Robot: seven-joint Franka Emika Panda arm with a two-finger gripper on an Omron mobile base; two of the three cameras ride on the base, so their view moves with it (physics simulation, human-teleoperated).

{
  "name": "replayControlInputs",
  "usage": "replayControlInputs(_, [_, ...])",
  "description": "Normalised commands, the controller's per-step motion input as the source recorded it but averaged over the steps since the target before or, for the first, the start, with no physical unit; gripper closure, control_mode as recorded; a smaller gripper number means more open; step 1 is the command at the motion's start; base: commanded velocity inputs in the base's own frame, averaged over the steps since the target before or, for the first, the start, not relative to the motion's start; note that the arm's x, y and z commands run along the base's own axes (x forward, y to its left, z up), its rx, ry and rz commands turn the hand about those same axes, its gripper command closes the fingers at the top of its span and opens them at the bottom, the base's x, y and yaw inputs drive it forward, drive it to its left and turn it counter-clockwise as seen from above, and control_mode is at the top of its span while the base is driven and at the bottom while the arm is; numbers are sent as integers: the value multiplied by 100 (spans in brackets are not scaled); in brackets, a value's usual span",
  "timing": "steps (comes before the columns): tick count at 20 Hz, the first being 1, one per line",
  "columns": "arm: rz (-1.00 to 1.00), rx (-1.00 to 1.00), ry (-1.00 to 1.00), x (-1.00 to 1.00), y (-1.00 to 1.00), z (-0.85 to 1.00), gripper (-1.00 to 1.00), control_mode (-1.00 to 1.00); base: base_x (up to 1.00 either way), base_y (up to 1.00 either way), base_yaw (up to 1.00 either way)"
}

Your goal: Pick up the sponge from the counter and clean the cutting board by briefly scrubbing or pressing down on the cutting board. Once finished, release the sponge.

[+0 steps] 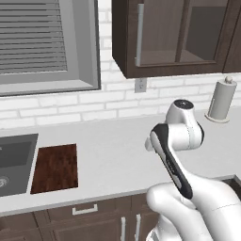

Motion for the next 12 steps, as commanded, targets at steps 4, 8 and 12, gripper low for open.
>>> replayControlInputs(4, [0,0,0,0,0,0,100,-100,0,0,0])
replayControlInputs(8, [0,0,0,0,9,0,100,-100,0,0,0])
replayControlInputs(12, [0,0,0,0,8,0,100,100,0,44,-1])
